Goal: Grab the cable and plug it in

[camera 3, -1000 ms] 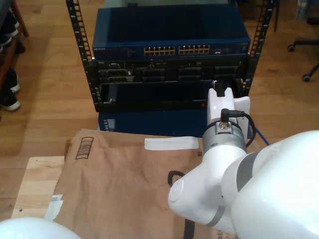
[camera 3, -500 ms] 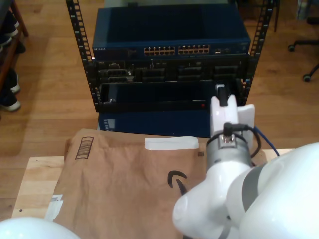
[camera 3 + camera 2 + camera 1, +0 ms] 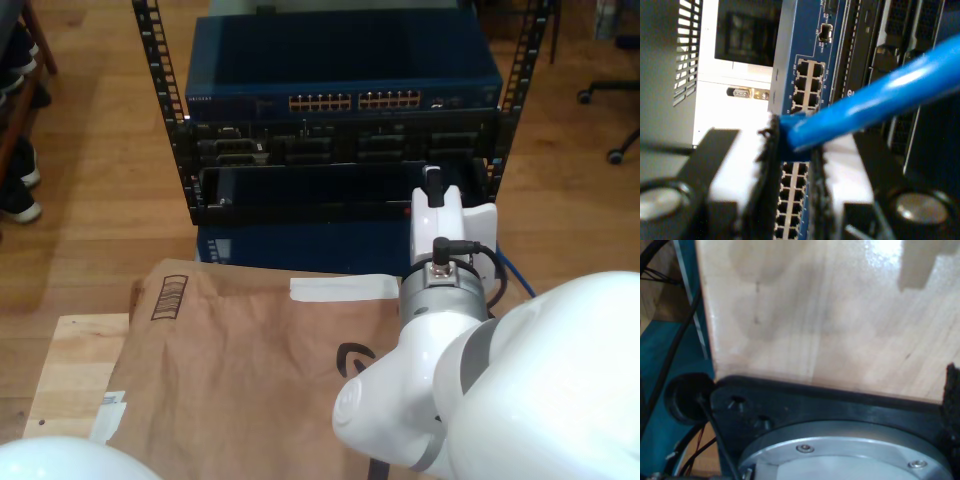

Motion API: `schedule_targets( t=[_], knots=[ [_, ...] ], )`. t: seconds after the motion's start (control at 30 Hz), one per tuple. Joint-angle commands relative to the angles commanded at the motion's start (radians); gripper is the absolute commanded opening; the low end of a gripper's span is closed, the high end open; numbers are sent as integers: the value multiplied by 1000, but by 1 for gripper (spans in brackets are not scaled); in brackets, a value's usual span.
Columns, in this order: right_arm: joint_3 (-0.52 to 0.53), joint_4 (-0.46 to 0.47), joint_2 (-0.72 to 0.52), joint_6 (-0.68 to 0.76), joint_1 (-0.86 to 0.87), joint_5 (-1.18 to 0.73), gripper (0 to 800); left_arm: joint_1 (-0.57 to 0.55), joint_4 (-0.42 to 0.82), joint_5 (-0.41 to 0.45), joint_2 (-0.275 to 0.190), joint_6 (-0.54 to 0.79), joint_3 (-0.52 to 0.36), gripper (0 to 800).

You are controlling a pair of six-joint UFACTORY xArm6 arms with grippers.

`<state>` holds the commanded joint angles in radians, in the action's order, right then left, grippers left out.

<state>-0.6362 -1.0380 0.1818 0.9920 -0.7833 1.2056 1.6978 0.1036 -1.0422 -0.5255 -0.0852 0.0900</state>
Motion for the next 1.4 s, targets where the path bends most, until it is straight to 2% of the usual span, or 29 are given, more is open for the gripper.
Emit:
schedule_targets(
  t=[0.1, 0.37, 0.47, 0.67, 0.87, 1.03, 1.17, 1.27, 1.4],
  knots=[
    [-21, -3, 34, -104, 2, 2, 0, 0, 0, 0, 0, 0, 0, 799],
    [-98, 8, 52, -196, 2, -35, 0, 0, 0, 0, 0, 0, 2, 799],
    [-78, 9, 44, -204, 14, -147, 2, 0, 0, 0, 0, 0, 2, 799],
    [-89, 12, 52, -209, 38, -147, 10, 0, 0, 0, 0, 0, 2, 799],
    [-186, 64, 54, -219, 84, -155, 3, 0, 0, 0, 0, 0, 2, 799],
    [-192, 97, 91, -175, 92, -152, 3, 0, 0, 0, 0, 0, 2, 799],
    [-166, 97, 78, -97, 84, -137, 4, 0, 0, 0, 0, 0, 2, 799],
    [-97, 98, 35, -46, 94, -101, 4, 0, 0, 0, 0, 0, 2, 799],
    [-103, 98, 29, -17, 118, -94, 2, 0, 0, 0, 0, 0, 2, 799]
  ],
)
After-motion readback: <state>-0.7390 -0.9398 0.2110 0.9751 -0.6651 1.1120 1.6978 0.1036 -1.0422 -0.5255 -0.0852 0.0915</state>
